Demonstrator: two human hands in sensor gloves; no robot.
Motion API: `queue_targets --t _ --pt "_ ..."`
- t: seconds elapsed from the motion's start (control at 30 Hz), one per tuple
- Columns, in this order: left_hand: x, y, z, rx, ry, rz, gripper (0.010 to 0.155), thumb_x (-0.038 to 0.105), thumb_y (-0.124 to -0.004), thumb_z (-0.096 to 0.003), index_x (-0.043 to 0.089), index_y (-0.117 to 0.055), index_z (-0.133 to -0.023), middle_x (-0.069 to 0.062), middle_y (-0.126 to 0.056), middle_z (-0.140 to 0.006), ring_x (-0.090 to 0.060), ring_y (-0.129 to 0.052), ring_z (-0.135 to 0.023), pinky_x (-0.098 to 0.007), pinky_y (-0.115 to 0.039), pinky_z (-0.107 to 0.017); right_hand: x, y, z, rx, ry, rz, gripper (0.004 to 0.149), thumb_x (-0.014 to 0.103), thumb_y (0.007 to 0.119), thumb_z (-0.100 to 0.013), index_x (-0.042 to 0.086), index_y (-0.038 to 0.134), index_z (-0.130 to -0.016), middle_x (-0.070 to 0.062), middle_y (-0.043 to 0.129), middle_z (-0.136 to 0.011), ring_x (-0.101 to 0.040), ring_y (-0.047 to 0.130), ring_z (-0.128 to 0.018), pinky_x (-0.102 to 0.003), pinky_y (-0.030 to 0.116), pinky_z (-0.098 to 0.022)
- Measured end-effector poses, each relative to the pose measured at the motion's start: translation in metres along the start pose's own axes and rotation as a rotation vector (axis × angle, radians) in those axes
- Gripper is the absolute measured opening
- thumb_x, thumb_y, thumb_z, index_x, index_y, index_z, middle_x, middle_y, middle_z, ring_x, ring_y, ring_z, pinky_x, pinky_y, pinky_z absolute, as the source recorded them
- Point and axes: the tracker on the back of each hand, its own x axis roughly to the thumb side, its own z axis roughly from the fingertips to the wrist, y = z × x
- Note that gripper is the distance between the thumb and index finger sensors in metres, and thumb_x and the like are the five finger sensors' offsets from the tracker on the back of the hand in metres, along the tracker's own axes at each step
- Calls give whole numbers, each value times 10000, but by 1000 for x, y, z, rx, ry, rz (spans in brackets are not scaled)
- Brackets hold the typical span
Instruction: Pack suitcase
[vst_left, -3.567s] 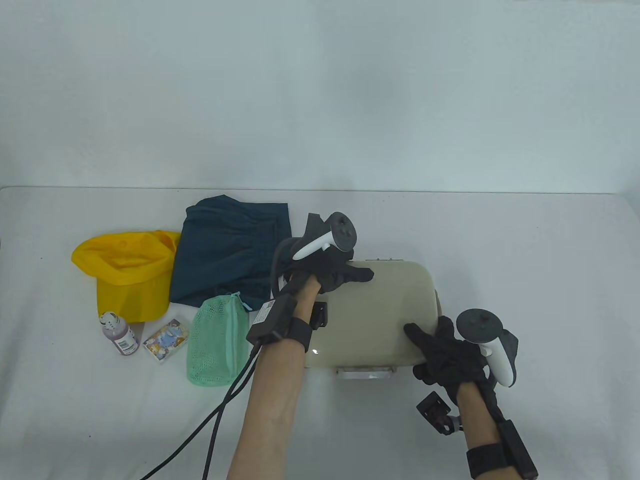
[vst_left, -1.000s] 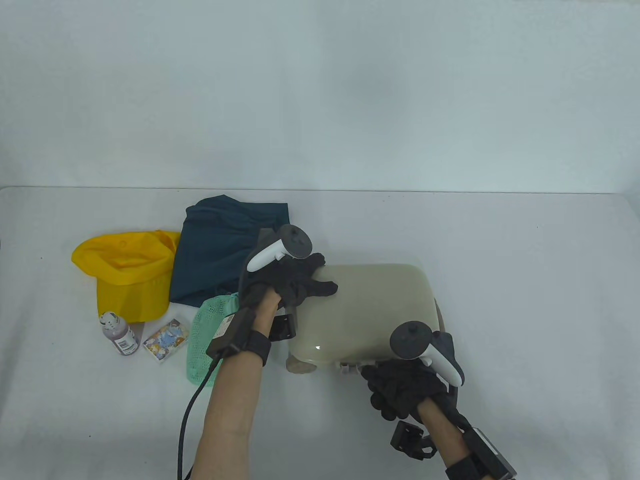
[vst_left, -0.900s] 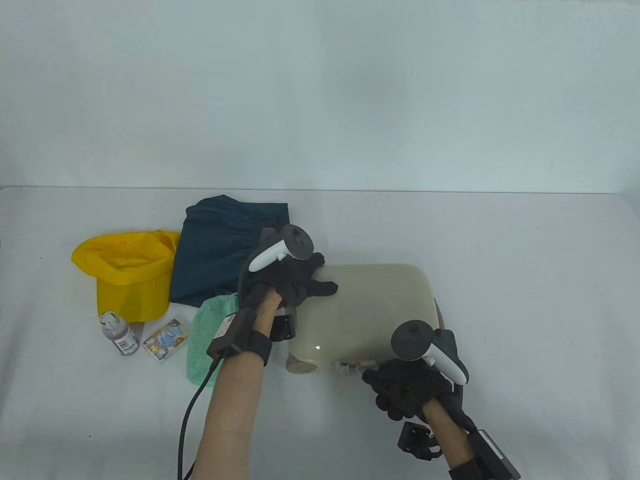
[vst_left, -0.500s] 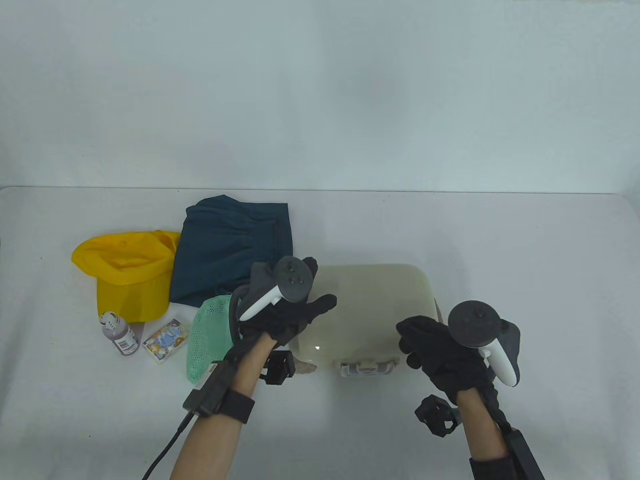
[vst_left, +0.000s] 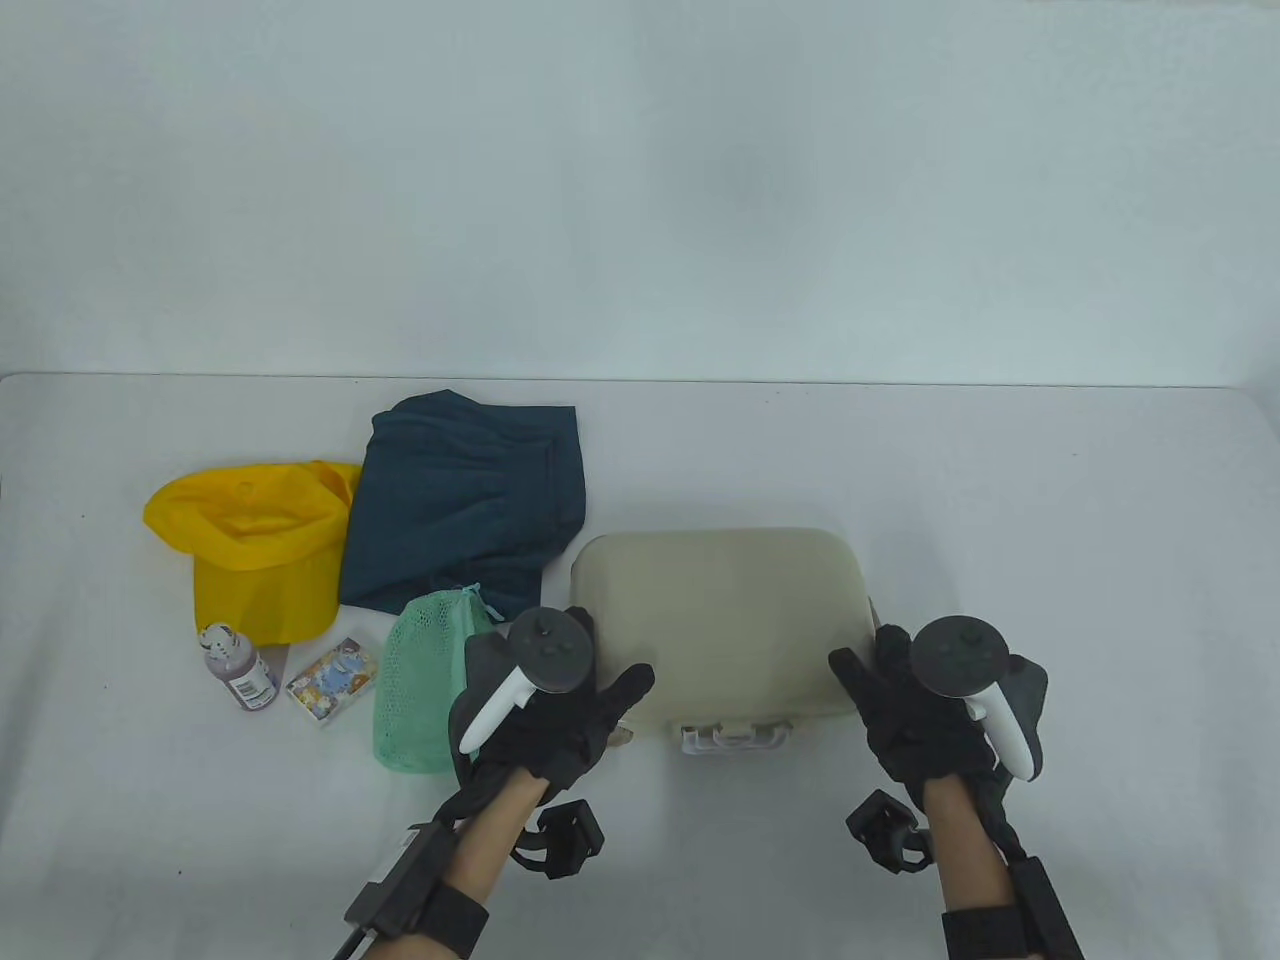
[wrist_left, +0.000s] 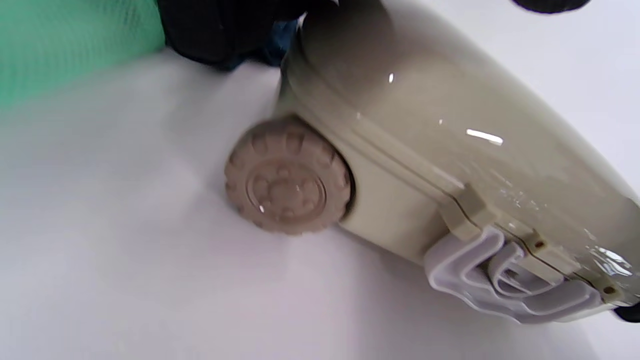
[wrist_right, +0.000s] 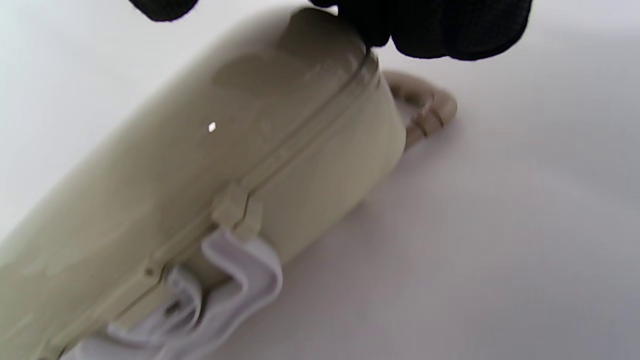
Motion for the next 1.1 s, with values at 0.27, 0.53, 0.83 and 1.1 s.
queue_targets --t 0.27,0.53,0.83,1.1 --pt "-3 3 1 -19 -25 137 946 642 -523 -532 61 -54 -1114 -351 -220 -1155 -542 -419 -1087 -553 -553 -781 7 -2 1 -2 -9 7 876 577 557 -566 -77 296 -1088 -372 496 -1088 -578 666 -937 -586 686 -631" --pt "9 50 10 -13 -110 345 929 644 -516 -540 76 -81 -1133 -365 -253 -1164 -562 -419 -1080 -564 -547 -776 28 -46 10 -84 -75 -75 854 589 553 -566 -57 373 -1095 -340 597 -1067 -557 716 -918 -584 694 -622" --pt "26 106 -9 50 -186 518 915 642 -515 -542 82 -111 -1143 -326 -264 -1180 -541 -400 -1089 -548 -528 -788 70 -90 -8 -139 -140 -169 858 600 539 -564 -38 344 -1103 -318 538 -1100 -557 653 -959 -590 655 -655" --pt "31 120 -41 114 -260 608 912 668 -482 -539 119 -65 -1136 -237 -133 -1198 -468 -259 -1129 -512 -444 -832 81 -98 -52 -81 -197 -332 873 643 510 -547 69 181 -1117 -212 310 -1190 -528 419 -1068 -604 510 -739"
